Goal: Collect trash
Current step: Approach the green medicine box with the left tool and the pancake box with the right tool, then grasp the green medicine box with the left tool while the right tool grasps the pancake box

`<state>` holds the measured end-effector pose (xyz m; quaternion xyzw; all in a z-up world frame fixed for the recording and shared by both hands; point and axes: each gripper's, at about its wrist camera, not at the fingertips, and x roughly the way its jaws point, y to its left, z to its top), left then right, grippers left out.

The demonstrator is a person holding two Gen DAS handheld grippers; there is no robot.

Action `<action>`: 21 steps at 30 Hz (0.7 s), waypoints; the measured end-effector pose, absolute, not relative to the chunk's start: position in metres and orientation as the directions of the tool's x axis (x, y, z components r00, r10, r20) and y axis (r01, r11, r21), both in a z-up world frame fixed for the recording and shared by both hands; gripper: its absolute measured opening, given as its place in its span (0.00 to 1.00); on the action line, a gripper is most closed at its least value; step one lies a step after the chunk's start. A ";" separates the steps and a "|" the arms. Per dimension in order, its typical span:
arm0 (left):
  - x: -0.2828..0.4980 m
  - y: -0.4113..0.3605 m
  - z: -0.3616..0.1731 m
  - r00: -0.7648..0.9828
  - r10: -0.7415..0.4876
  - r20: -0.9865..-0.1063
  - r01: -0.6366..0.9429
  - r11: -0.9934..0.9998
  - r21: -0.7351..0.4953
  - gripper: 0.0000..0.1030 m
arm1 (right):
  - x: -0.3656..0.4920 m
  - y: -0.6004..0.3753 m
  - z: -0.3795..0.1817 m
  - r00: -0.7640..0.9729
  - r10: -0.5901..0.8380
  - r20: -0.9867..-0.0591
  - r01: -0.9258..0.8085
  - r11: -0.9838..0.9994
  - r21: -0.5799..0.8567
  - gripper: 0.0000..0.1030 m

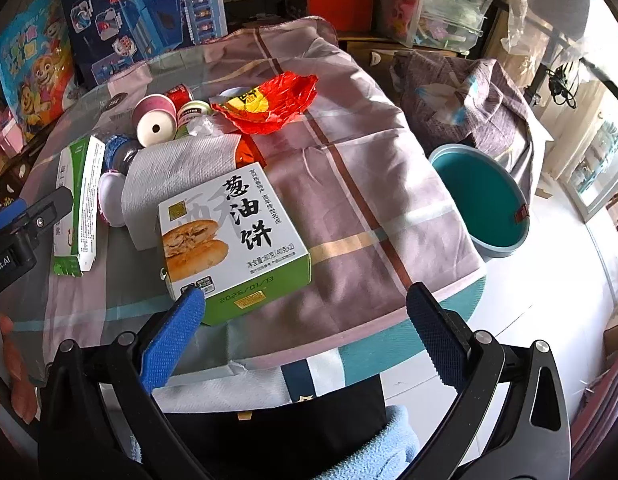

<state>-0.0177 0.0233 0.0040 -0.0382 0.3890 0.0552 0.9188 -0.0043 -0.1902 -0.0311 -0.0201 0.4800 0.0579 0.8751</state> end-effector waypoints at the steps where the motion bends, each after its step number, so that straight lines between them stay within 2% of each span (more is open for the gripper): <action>1: -0.018 0.025 0.003 0.690 0.070 -0.721 -0.132 0.991 -0.029 0.97 | -0.004 -0.189 -0.032 0.528 0.080 -0.845 -0.124 0.992 0.017 0.94; 16: -0.021 0.083 -0.025 0.639 0.096 -0.763 -0.201 0.978 -0.045 0.97 | 0.010 -0.142 -0.077 0.386 0.076 -0.920 -0.209 0.978 -0.007 0.94; 21: -0.021 0.110 -0.042 0.606 0.083 -0.791 -0.253 0.963 -0.092 0.97 | 0.014 -0.137 -0.088 0.384 0.056 -0.922 -0.198 0.980 -0.023 0.94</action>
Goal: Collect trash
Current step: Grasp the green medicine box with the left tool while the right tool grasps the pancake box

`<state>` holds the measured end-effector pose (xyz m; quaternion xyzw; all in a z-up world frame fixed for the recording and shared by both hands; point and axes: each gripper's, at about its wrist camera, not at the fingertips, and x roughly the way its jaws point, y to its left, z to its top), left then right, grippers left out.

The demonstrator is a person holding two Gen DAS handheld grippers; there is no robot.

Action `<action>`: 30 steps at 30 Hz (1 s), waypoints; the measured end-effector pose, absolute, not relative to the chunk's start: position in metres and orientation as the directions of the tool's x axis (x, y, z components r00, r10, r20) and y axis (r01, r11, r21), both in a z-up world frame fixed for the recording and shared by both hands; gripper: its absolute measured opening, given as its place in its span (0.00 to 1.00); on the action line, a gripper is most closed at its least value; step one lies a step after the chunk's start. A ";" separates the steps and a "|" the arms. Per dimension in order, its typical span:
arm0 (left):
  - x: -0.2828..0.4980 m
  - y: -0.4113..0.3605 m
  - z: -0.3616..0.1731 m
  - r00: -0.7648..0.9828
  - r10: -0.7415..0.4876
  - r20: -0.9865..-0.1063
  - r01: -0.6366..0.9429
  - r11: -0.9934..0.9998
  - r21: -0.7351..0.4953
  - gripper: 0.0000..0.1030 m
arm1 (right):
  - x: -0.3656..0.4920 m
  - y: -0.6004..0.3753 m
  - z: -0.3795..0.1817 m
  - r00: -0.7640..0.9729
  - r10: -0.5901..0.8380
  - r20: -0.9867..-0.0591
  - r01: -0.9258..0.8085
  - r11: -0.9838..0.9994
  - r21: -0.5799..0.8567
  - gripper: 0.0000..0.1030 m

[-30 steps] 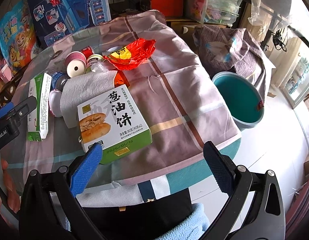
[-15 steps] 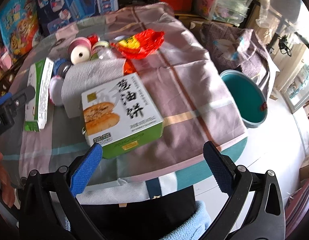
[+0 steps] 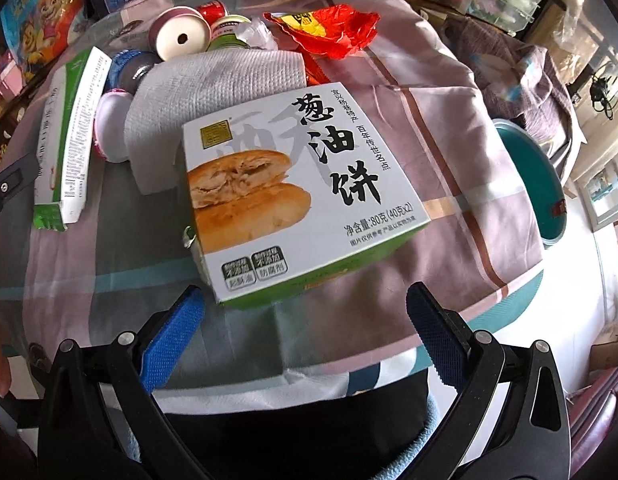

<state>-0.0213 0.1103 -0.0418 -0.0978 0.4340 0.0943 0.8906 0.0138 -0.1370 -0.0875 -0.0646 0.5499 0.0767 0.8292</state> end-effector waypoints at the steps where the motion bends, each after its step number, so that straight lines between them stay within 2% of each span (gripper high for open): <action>1: -0.020 0.114 -0.045 0.599 0.074 -0.797 -0.261 0.959 -0.107 0.97 | 0.014 -0.139 -0.087 0.396 0.054 -0.917 -0.187 0.982 -0.023 0.94; 3: -0.016 0.117 -0.050 0.586 0.059 -0.808 -0.268 0.955 -0.124 0.97 | 0.013 -0.146 -0.083 0.433 0.060 -0.899 -0.167 0.986 -0.015 0.88; 8: -0.001 0.107 -0.060 0.564 0.064 -0.824 -0.248 0.964 -0.095 0.97 | 0.015 -0.162 -0.081 0.447 0.084 -0.891 -0.135 0.990 0.026 0.35; 11: 0.011 0.102 -0.067 0.547 0.096 -0.831 -0.250 0.967 -0.053 0.97 | 0.017 -0.174 -0.077 0.478 0.097 -0.873 -0.115 0.992 0.047 0.22; 15: 0.022 0.105 -0.075 0.545 0.099 -0.833 -0.260 0.964 -0.056 0.94 | 0.022 -0.181 -0.075 0.504 0.111 -0.857 -0.112 0.992 0.063 0.19; 17: 0.023 0.106 -0.076 0.544 0.085 -0.835 -0.253 0.965 -0.066 0.71 | 0.025 -0.182 -0.079 0.510 0.119 -0.852 -0.116 0.991 0.069 0.21; 19: 0.022 0.105 -0.075 0.545 0.092 -0.833 -0.255 0.965 -0.061 0.71 | 0.028 -0.185 -0.083 0.510 0.127 -0.850 -0.121 0.990 0.075 0.18; 23: 0.010 0.103 -0.064 0.567 0.125 -0.814 -0.256 0.966 -0.031 0.71 | 0.027 -0.199 -0.072 0.528 0.184 -0.829 -0.112 0.983 0.147 0.04; 30: -0.009 0.101 -0.027 0.610 0.138 -0.780 -0.239 0.971 -0.015 0.71 | 0.022 -0.226 -0.043 0.588 0.220 -0.779 -0.098 0.975 0.201 0.03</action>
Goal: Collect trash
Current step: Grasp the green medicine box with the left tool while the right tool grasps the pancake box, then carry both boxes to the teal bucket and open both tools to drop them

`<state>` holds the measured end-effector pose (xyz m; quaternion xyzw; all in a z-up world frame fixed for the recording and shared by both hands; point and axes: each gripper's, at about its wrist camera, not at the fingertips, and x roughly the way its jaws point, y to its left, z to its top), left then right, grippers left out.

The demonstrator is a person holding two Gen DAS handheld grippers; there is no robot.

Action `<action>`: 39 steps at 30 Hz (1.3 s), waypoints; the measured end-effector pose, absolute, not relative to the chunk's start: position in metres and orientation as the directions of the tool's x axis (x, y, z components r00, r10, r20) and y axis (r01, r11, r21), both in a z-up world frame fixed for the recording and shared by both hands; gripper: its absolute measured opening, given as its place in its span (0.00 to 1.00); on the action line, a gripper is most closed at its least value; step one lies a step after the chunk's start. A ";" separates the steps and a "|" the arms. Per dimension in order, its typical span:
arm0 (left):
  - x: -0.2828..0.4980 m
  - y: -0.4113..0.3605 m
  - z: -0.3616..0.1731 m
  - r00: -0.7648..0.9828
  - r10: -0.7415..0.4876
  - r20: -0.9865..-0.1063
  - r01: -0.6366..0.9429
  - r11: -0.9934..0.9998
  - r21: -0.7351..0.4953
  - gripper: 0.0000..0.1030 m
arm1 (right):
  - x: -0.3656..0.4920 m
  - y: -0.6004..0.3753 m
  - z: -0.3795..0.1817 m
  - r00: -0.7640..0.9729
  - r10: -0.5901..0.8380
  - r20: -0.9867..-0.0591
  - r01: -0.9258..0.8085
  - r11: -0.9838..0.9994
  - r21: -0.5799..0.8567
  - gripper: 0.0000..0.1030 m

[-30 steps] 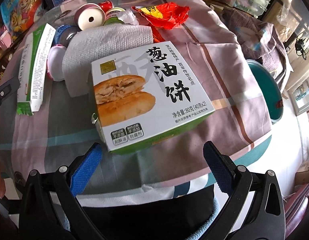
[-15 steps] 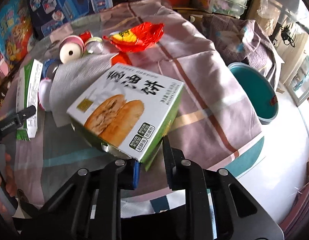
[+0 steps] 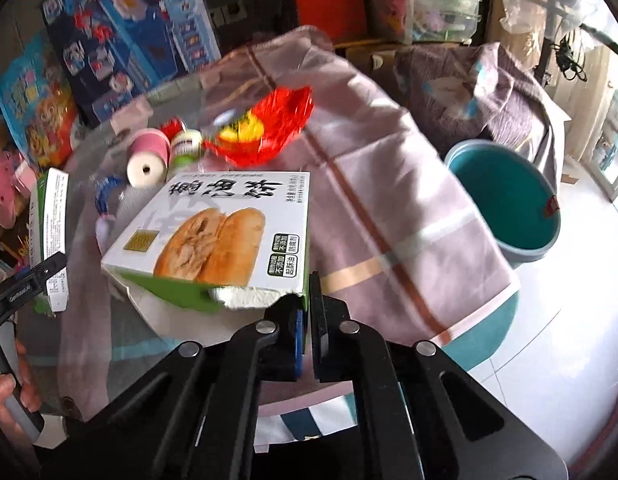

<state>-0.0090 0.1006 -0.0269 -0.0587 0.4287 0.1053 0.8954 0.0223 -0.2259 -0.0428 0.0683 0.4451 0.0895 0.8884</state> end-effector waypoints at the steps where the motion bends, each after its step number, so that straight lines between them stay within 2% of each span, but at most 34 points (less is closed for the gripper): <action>1: -0.010 0.098 -0.019 0.620 0.128 -0.774 -0.230 0.973 -0.023 0.71 | 0.022 -0.229 -0.040 0.593 0.225 -0.773 -0.097 0.973 0.209 0.03; 12: 0.010 0.021 0.023 0.671 -0.045 -0.740 0.000 0.998 -0.061 0.71 | 0.029 -0.287 -0.009 0.646 0.184 -0.741 0.004 0.970 0.244 0.03; 25: 0.073 -0.128 0.014 0.541 -0.251 -0.803 0.327 0.942 -0.074 0.71 | 0.048 -0.411 0.018 0.710 0.018 -0.704 0.220 0.944 0.246 0.03; 34: 0.131 -0.233 -0.011 0.384 -0.314 -0.869 0.459 0.881 -0.115 0.71 | 0.079 -0.488 -0.006 0.670 -0.035 -0.742 0.335 0.906 0.259 0.03; 39: 0.159 -0.284 -0.029 0.313 -0.315 -0.896 0.505 0.854 -0.123 0.71 | 0.105 -0.513 -0.035 0.601 -0.052 -0.797 0.383 0.895 0.230 0.04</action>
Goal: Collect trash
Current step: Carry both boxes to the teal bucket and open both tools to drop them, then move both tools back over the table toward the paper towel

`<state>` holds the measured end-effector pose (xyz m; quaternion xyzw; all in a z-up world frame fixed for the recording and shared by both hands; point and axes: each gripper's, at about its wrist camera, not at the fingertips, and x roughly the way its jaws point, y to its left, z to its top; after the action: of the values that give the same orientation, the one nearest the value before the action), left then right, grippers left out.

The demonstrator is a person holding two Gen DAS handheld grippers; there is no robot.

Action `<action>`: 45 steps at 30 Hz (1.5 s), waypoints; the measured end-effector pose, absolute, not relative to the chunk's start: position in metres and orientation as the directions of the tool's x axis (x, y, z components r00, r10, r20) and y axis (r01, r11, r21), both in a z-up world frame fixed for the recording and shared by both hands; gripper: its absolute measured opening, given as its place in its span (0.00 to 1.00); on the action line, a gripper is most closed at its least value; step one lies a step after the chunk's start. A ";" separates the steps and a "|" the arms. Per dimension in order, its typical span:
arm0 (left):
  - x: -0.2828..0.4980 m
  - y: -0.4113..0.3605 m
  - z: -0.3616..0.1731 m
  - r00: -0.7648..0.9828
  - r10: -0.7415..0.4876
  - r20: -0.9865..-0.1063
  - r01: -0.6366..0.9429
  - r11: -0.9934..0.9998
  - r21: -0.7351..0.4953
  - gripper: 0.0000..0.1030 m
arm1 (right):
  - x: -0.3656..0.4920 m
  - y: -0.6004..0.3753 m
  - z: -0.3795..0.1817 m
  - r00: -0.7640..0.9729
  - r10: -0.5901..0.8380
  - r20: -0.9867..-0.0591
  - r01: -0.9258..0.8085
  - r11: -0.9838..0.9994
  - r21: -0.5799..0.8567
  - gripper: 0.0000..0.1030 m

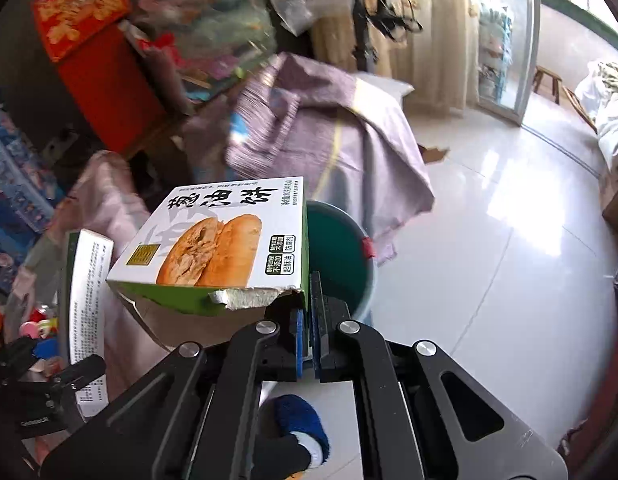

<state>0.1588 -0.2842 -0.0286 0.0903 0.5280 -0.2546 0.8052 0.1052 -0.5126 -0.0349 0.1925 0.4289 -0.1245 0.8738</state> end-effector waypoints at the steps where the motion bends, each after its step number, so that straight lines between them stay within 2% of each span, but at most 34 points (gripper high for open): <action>1: 0.164 -0.293 -0.033 0.304 -0.308 -0.901 0.515 0.849 -0.116 0.71 | 0.112 -0.516 -0.045 0.577 -0.054 -0.815 0.383 0.899 0.212 0.04; 7: 0.196 -0.331 -0.059 0.246 -0.272 -0.930 0.546 0.832 -0.099 0.71 | 0.132 -0.525 -0.080 0.498 -0.049 -0.866 0.392 0.903 0.175 0.06; 15: 0.228 -0.363 -0.089 0.169 -0.233 -0.958 0.575 0.813 -0.096 0.71 | 0.149 -0.536 -0.105 0.440 -0.029 -0.897 0.386 0.908 0.160 0.20; 17: 0.232 -0.371 -0.094 0.151 -0.230 -0.961 0.584 0.805 -0.100 0.72 | 0.152 -0.537 -0.105 0.439 -0.026 -0.898 0.386 0.908 0.163 0.33; 19: 0.235 -0.376 -0.098 0.144 -0.226 -0.963 0.593 0.799 -0.098 0.72 | 0.152 -0.540 -0.104 0.443 -0.041 -0.896 0.400 0.903 0.156 0.41; 21: 0.235 -0.379 -0.101 0.139 -0.225 -0.964 0.604 0.791 -0.098 0.71 | 0.152 -0.544 -0.102 0.448 -0.046 -0.893 0.415 0.895 0.162 0.44; 23: 0.237 -0.383 -0.103 0.137 -0.216 -0.967 0.611 0.787 -0.089 0.71 | 0.150 -0.550 -0.099 0.452 -0.064 -0.890 0.434 0.887 0.157 0.57; 29: 0.243 -0.390 -0.108 0.150 -0.213 -0.965 0.607 0.791 -0.081 0.72 | 0.145 -0.560 -0.094 0.460 -0.087 -0.884 0.466 0.871 0.156 0.68; 31: 0.245 -0.388 -0.108 0.158 -0.207 -0.965 0.597 0.799 -0.073 0.72 | 0.144 -0.561 -0.094 0.458 -0.088 -0.884 0.475 0.866 0.160 0.71; 39: 0.242 -0.374 -0.101 0.162 -0.229 -0.960 0.573 0.814 -0.097 0.77 | 0.144 -0.557 -0.095 0.438 -0.082 -0.895 0.488 0.858 0.160 0.74; 41: 0.240 -0.368 -0.097 0.163 -0.240 -0.957 0.561 0.820 -0.110 0.86 | 0.144 -0.554 -0.095 0.431 -0.073 -0.899 0.484 0.860 0.162 0.76; 45: 0.233 -0.354 -0.087 0.192 -0.273 -0.943 0.548 0.827 -0.128 0.88 | 0.143 -0.544 -0.089 0.420 -0.073 -0.904 0.470 0.870 0.148 0.78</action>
<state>0.2331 -0.3544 -0.0865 0.1194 0.5760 -0.2689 0.7627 0.1434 -0.5441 -0.0888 0.1937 0.5123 -0.1657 0.8201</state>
